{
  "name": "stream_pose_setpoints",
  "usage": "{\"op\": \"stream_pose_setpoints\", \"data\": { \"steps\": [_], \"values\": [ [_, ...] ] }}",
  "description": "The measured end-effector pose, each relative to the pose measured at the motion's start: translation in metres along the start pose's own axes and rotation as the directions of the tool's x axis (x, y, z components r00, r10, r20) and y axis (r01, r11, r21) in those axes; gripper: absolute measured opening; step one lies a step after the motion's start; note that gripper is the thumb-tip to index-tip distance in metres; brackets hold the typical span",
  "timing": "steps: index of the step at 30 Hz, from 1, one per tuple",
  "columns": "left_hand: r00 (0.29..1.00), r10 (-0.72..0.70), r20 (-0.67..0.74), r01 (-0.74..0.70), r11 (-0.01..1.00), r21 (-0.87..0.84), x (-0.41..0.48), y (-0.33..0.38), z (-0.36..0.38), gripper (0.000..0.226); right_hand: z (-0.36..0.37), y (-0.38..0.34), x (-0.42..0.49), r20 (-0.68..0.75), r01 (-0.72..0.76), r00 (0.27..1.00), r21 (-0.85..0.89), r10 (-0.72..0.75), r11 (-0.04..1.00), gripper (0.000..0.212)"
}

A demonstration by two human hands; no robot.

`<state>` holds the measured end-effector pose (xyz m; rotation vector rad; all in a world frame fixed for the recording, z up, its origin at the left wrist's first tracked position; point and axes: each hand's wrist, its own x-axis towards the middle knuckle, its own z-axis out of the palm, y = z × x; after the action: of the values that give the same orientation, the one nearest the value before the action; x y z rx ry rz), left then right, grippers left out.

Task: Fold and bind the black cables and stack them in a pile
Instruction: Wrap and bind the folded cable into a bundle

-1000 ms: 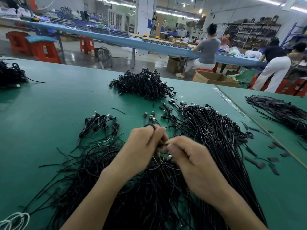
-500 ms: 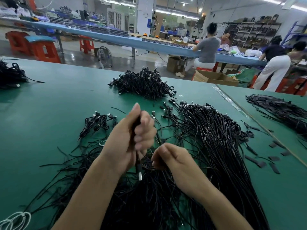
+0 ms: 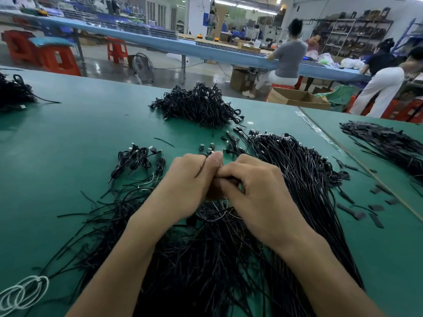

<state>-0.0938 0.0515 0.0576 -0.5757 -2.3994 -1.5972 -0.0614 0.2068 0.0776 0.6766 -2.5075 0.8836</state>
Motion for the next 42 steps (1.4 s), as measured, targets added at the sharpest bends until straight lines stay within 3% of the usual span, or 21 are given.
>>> {"op": "stream_pose_setpoints", "data": {
  "steps": [2,6,10,12,14,16,18,20,23,26,28,30,35,39,42],
  "values": [
    [0.982,-0.122,0.146,0.139,0.984,-0.109,-0.001,0.003,-0.005,0.064,-0.003,0.000,0.001,-0.029,0.042,0.999,-0.037,-0.043,0.998,0.010],
    [0.915,-0.242,0.322,0.293,0.948,-0.121,-0.003,0.002,-0.015,0.068,0.001,0.006,0.004,-0.082,0.047,0.996,0.033,-0.044,0.998,0.016],
    [0.810,-0.160,0.564,0.398,0.856,-0.329,-0.004,-0.002,-0.028,0.061,0.004,0.016,0.004,-0.106,0.016,0.994,0.210,0.007,0.978,0.020],
    [0.767,-0.006,0.642,0.462,0.699,-0.545,-0.003,-0.005,-0.032,0.056,0.004,0.020,0.004,-0.144,0.004,0.989,0.304,0.042,0.953,0.018],
    [0.747,0.180,0.640,0.525,0.431,-0.734,-0.002,-0.006,-0.033,0.050,0.008,0.023,0.002,-0.103,-0.075,0.987,0.389,0.125,0.918,0.022],
    [0.783,0.289,0.551,0.519,0.187,-0.834,-0.001,-0.003,-0.031,0.042,0.018,0.026,-0.004,0.094,-0.230,0.973,0.414,0.210,0.881,0.025],
    [0.873,0.221,0.435,0.421,0.109,-0.901,0.000,0.001,-0.025,0.037,0.029,0.027,-0.014,0.253,-0.298,0.942,0.325,0.221,0.897,0.022],
    [0.971,0.021,0.237,0.224,0.254,-0.941,0.002,-0.001,-0.016,0.039,0.034,0.025,-0.022,0.289,-0.288,0.933,0.246,0.213,0.926,0.020],
    [0.997,-0.077,-0.005,0.041,0.572,-0.819,0.005,-0.008,-0.002,0.040,0.029,0.020,-0.026,0.301,-0.222,0.938,0.147,0.170,0.964,0.017],
    [1.000,-0.013,-0.013,0.005,0.889,-0.458,0.004,-0.011,0.008,0.029,0.016,0.016,-0.023,0.291,-0.107,0.953,0.047,0.089,0.993,0.017],
    [0.994,-0.006,0.105,0.022,0.988,-0.151,0.001,-0.009,0.015,0.027,0.006,0.018,-0.020,0.251,-0.057,0.967,0.039,0.046,0.998,0.016],
    [0.976,-0.071,0.205,0.077,0.997,-0.023,-0.001,-0.007,0.021,0.045,-0.005,0.022,-0.018,0.178,-0.035,0.983,0.026,0.030,0.999,0.011],
    [0.878,-0.148,0.456,0.266,0.941,-0.207,-0.006,0.001,0.016,0.071,-0.021,0.029,-0.015,-0.009,-0.132,0.991,0.215,0.137,0.968,0.007],
    [0.776,-0.005,0.631,0.350,0.835,-0.424,-0.009,0.001,0.006,0.064,-0.022,0.027,-0.015,0.156,-0.190,0.980,0.551,0.124,0.812,0.008],
    [0.738,0.045,0.674,0.409,0.765,-0.498,-0.010,0.003,0.002,0.056,-0.025,0.025,-0.015,0.188,-0.199,0.978,0.708,0.091,0.677,0.008]
  ]
}}
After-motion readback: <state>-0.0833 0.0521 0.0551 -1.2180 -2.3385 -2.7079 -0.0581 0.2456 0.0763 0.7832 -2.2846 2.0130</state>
